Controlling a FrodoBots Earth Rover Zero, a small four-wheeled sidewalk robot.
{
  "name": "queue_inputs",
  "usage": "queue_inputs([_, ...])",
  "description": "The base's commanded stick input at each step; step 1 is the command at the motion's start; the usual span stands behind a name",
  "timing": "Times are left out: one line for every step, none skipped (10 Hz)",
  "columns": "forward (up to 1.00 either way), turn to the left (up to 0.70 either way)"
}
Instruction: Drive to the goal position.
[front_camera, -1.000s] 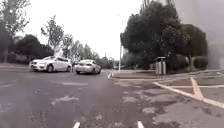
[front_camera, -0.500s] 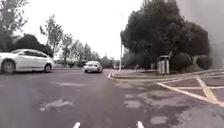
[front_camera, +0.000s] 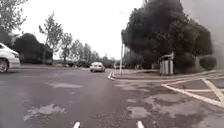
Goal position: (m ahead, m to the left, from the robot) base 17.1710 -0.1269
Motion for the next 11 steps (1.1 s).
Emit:
queue_inputs([0.60, 0.00])
queue_inputs([0.60, 0.04])
queue_inputs([0.60, 0.15])
queue_inputs([0.60, 0.15])
queue_inputs([0.60, 0.15])
queue_inputs([0.60, 0.15])
queue_inputs([0.60, 0.15])
queue_inputs([0.60, 0.15])
queue_inputs([0.60, 0.15])
queue_inputs([0.60, 0.15])
queue_inputs([0.60, 0.15])
